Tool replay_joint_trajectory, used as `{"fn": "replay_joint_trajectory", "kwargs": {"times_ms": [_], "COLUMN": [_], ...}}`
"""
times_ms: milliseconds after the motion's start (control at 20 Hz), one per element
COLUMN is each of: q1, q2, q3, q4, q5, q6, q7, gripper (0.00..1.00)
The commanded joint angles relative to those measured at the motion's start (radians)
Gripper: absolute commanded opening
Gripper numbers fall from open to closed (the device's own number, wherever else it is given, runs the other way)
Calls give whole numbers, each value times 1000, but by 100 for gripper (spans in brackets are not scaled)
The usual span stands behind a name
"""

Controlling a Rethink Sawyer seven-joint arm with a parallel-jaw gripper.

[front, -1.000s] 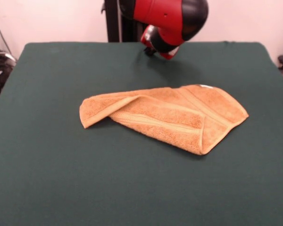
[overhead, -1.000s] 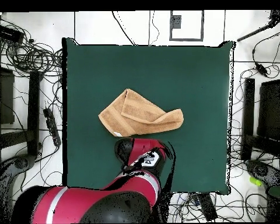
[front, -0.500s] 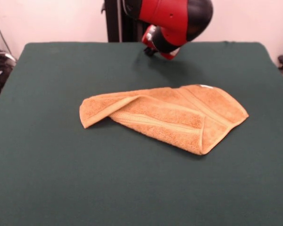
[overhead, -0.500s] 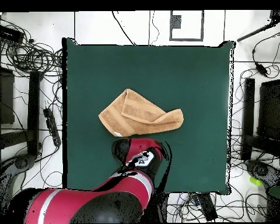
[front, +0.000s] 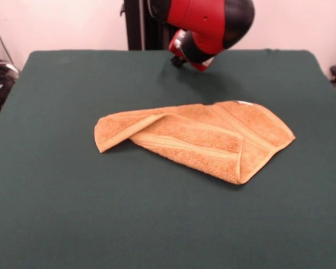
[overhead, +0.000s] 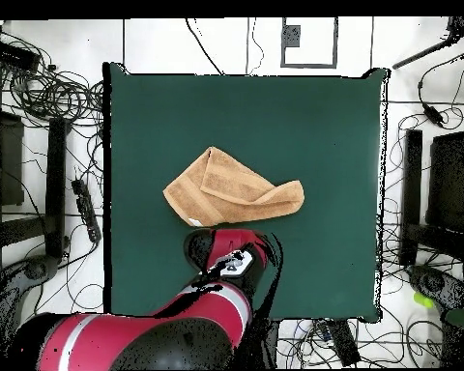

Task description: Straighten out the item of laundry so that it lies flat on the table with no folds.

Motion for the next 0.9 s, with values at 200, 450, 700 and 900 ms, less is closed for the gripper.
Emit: {"fn": "replay_joint_trajectory", "kwargs": {"times_ms": [200, 450, 700, 900], "q1": [32, 26, 21, 26], "q2": [39, 19, 4, 9], "q3": [84, 88, 93, 87], "q4": [-269, -259, -261, -290], "q5": [93, 62, 42, 46], "q6": [-383, -449, -472, -409], "q7": [256, 221, 197, 192], "gripper": [0, 0, 0, 0]}}
